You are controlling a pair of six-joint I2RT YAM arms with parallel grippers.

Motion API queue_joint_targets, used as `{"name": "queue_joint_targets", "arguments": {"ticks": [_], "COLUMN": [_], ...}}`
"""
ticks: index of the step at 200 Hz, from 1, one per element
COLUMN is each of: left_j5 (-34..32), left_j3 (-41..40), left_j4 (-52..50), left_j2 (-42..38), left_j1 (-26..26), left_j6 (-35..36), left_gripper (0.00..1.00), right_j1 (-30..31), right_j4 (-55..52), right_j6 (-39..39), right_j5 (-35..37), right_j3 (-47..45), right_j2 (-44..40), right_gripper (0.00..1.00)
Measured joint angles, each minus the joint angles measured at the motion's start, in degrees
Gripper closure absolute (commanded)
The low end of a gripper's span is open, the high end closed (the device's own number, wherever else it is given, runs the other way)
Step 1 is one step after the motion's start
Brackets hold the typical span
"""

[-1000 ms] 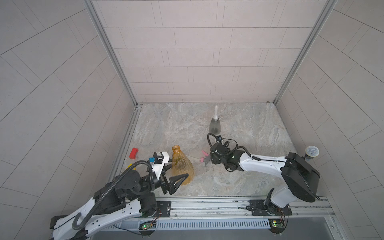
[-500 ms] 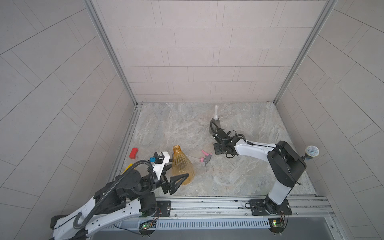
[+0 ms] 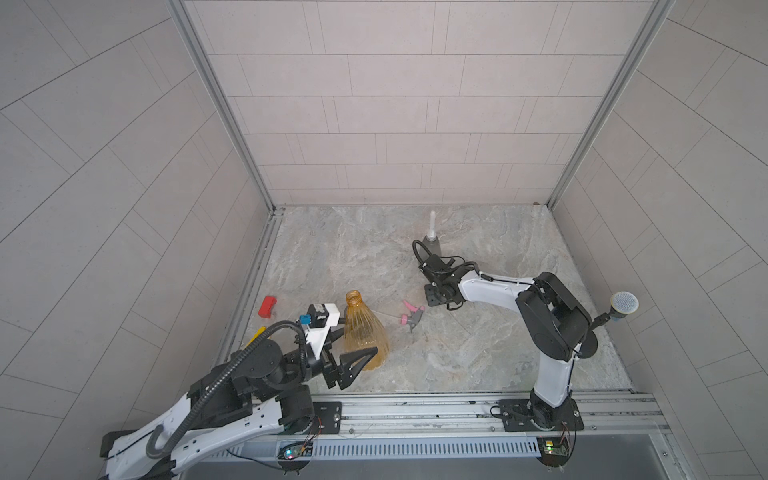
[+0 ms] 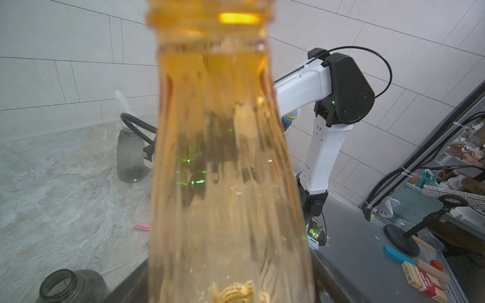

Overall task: Attach spray nozzles to spray bottles
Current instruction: Pick up the spray nozzle from the center of the board, then insert the spray nozzle into the spray bottle.

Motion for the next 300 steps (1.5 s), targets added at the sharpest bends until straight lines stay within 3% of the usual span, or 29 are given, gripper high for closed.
{"name": "queue_joint_targets", "arguments": {"ticks": [39, 74, 100, 129, 152, 172, 229, 300], "left_j5": [0.0, 0.0, 0.1, 0.6, 2.0, 4.4, 13.8, 18.5], "left_j3": [0.0, 0.0, 0.0, 0.1, 0.3, 0.3, -1.8, -3.0], "left_j4": [0.0, 0.0, 0.1, 1.7, 4.6, 7.6, 18.3, 22.2], "left_j2": [0.4, 2.8, 5.2, 8.2, 11.7, 15.4, 17.9, 16.4], "left_j1": [0.0, 0.0, 0.0, 0.0, 0.0, 0.0, 0.0, 0.0], "left_j6": [0.0, 0.0, 0.0, 0.0, 0.7, 2.1, 5.6, 7.1], "left_gripper": [1.00, 1.00, 1.00, 1.00, 1.00, 1.00, 1.00, 1.00], "right_j1": [0.0, 0.1, 0.6, 2.2, 3.2, 4.5, 12.6, 21.3], "right_j4": [-0.2, 0.3, 1.3, 3.9, 5.6, 6.9, 17.7, 30.2], "right_j6": [-0.7, -1.4, -1.8, -2.7, -3.5, -4.2, -3.5, 0.6], "right_j5": [0.3, -0.3, -1.7, -3.9, -6.3, -9.2, -20.9, -30.3], "right_j3": [-0.1, -4.9, -11.4, -16.0, -14.3, -8.9, 5.9, 17.5], "right_j2": [-0.2, -5.2, -18.0, -39.3, -52.4, -57.6, -56.8, -44.3], "right_gripper": [0.73, 0.78, 0.78, 0.79, 0.79, 0.79, 0.80, 0.80]}}
